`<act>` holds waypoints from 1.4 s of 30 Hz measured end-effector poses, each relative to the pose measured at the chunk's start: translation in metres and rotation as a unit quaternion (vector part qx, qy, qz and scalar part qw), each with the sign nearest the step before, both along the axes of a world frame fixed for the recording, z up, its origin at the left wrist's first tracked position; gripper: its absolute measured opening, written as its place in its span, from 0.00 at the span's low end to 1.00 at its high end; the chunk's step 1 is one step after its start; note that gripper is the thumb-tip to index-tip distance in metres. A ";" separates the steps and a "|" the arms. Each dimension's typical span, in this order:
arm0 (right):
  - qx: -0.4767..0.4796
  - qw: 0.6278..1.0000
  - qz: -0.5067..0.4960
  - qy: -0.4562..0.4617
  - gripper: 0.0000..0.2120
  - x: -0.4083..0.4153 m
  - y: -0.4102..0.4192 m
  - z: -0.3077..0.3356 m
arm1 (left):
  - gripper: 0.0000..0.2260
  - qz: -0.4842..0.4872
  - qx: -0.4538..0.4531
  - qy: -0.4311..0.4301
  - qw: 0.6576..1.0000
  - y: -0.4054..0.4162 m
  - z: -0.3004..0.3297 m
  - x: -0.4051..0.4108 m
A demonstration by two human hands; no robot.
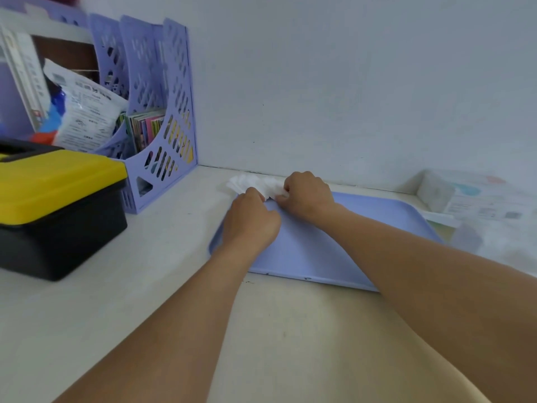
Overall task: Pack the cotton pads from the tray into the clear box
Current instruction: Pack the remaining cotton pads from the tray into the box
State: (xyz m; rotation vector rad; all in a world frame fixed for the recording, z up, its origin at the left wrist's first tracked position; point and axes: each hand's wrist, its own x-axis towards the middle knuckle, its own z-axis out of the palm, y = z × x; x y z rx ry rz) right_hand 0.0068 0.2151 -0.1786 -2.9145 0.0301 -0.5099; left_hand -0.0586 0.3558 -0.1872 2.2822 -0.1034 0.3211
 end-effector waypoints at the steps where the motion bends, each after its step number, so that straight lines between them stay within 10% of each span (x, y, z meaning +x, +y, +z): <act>1: -0.007 1.000 0.000 -0.003 0.19 0.000 0.001 -0.001 | 0.11 0.002 0.003 0.001 1.000 -0.001 0.001 -0.001; 15: -0.093 0.995 0.014 -0.041 0.16 0.012 0.008 -0.003 | 0.12 -0.001 0.022 0.005 1.000 -0.003 0.003 -0.004; 19: 0.135 0.990 -0.012 -0.050 0.18 -0.006 -0.011 0.012 | 0.13 -0.009 0.026 0.008 1.000 -0.001 0.000 -0.001; 22: 0.439 0.897 0.024 -0.032 0.12 -0.041 -0.027 0.036 | 0.10 -0.007 -0.096 0.008 0.995 -0.005 0.007 -0.005; 26: 0.618 0.760 0.141 0.145 0.08 -0.114 -0.050 0.045 | 0.18 -0.204 -0.432 0.174 0.861 -0.021 0.031 -0.029; 36: 0.487 0.868 0.100 0.017 0.15 -0.203 -0.116 0.055 | 0.12 -0.326 -0.347 0.168 0.863 -0.095 0.047 -0.090; 42: 0.560 0.823 0.092 -0.022 0.06 -0.209 -0.149 0.059 | 0.19 -0.381 -0.336 0.192 0.839 -0.119 0.045 -0.093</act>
